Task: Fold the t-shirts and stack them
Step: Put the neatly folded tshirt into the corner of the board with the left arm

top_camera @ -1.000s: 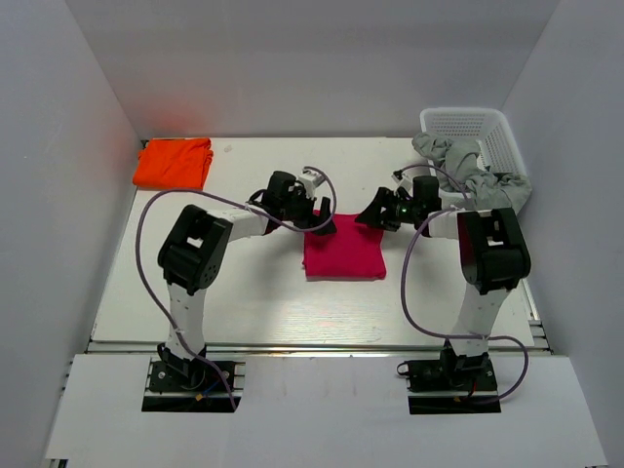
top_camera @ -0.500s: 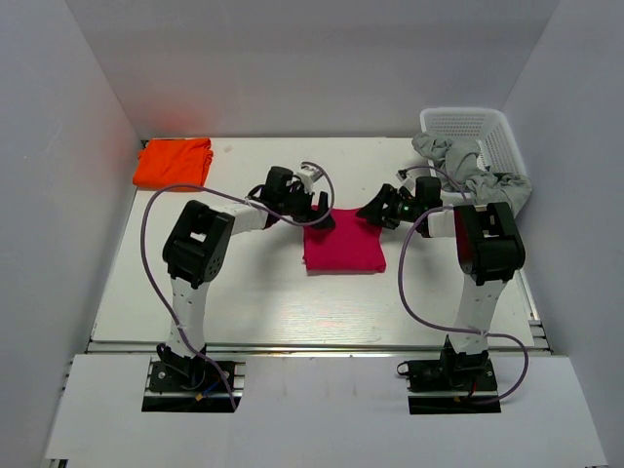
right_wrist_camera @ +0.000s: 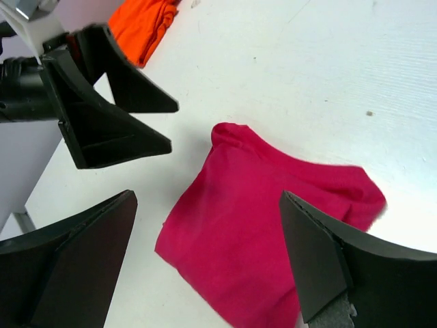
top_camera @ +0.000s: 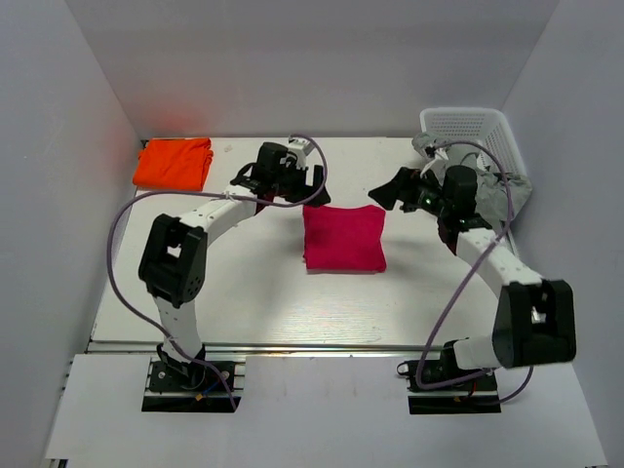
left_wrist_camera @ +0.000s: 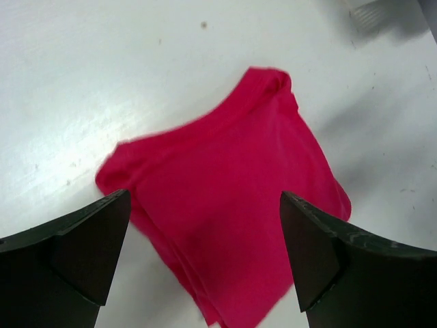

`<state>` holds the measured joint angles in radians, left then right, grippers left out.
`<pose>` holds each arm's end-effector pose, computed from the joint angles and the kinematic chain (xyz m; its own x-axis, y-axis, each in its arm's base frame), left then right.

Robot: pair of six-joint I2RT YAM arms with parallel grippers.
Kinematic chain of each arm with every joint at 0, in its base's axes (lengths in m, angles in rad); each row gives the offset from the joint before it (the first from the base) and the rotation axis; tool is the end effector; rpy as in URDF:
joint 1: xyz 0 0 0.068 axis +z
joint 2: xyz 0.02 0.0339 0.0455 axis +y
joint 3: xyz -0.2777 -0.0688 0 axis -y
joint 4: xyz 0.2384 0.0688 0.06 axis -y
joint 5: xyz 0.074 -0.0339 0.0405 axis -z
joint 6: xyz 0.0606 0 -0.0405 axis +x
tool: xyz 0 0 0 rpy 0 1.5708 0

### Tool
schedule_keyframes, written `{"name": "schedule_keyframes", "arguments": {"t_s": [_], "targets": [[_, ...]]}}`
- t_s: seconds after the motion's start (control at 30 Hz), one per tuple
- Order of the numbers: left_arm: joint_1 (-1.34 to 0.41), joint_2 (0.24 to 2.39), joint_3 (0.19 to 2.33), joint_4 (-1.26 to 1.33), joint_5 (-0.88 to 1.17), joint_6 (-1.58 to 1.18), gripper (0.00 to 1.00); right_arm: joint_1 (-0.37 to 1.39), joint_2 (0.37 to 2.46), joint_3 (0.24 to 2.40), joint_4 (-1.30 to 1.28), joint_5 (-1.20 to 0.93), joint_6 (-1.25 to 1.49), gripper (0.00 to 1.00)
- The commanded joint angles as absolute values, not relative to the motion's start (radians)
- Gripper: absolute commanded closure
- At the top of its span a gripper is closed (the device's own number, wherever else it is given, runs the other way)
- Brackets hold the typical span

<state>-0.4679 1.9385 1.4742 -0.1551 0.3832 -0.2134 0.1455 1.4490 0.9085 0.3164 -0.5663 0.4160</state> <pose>0.4056 -0.2303 0.2439 -0.6525 0.1097 -0.7498 0.5646 0.7303 -0.3846 0.3352 0.0820 0.2901 -0.4597 0.2773 -0.8437 -0.4965 0.7074 0.5031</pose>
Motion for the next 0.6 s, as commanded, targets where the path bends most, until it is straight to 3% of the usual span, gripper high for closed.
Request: {"name": "schedule_keyframes", "arguments": {"t_s": [0.0,0.33,0.57], "targets": [[-0.489,1.826,1.349,-0.245,0.295,-0.265,0.01,0.146,1.349,0.767,0.268,-0.45,0.406,0.1],[-0.549,1.923,1.273,-0.238,0.324,-0.265,0.01,0.143,1.109,0.629,0.167,-0.376,0.416,0.1],[-0.568,2.026,1.325,-0.291,0.25,-0.265,0.08,0.141,1.054,0.614,0.133,-0.362,0.405,0.1]]}}
